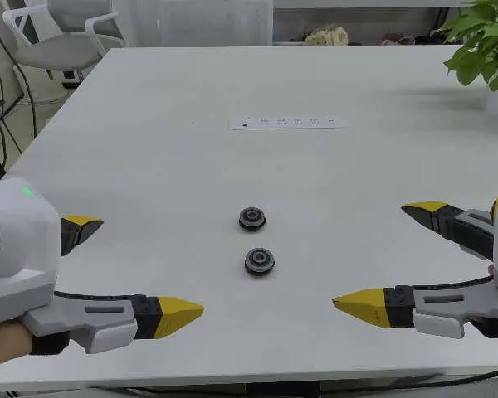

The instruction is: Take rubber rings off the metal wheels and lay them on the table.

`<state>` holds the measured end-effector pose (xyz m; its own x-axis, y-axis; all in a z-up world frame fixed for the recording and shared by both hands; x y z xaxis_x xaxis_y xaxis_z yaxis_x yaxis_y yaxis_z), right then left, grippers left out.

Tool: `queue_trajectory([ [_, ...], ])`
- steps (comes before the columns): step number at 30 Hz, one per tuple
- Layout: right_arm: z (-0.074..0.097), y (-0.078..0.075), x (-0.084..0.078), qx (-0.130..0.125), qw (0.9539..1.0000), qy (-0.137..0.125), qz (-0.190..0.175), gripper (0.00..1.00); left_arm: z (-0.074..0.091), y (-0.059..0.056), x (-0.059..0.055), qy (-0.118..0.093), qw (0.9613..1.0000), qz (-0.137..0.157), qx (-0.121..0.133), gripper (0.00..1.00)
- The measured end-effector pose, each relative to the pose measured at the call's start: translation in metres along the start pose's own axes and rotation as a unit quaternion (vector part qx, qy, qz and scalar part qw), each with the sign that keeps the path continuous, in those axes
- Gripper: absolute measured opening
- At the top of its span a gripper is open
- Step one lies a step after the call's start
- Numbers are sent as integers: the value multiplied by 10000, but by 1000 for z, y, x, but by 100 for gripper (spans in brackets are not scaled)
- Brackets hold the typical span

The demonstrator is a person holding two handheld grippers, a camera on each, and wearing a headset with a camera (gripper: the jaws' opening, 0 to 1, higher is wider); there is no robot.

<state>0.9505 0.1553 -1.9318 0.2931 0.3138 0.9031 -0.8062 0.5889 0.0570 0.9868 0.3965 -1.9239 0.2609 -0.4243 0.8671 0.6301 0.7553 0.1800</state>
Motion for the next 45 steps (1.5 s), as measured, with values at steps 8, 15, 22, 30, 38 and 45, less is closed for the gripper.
queue_trajectory([
  [8,0,-1,-1,3,10000,15,30,99,0,-1,0,11,10000,-1,-12,96],
  [15,0,-1,-1,23,10000,15,42,99,-1,0,0,45,10000,-6,22,96],
  [22,0,-1,-2,33,10000,39,64,99,-2,-1,0,53,10000,3,5,96],
  [30,0,-1,-2,26,9999,65,108,99,-1,-1,-1,54,10000,-22,-29,96],
  [38,-1,0,2,50,9998,44,164,99,2,0,-1,70,10000,-40,-21,97],
  [45,-1,0,3,66,9998,43,192,99,3,1,2,28,10000,-61,-2,97],
])
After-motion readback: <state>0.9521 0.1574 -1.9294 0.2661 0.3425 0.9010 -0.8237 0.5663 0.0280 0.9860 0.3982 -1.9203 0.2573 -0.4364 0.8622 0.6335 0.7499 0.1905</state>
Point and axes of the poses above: the centre of the closed fingertips' face, and the gripper's own axes: z roughly backward along the fingers, y roughly to its left, x roughly out of its top, the point moved 3 cm from there along z, roughly backward along the fingers, and after that the axes turned 15 degrees about x, right-handed, at the moved point
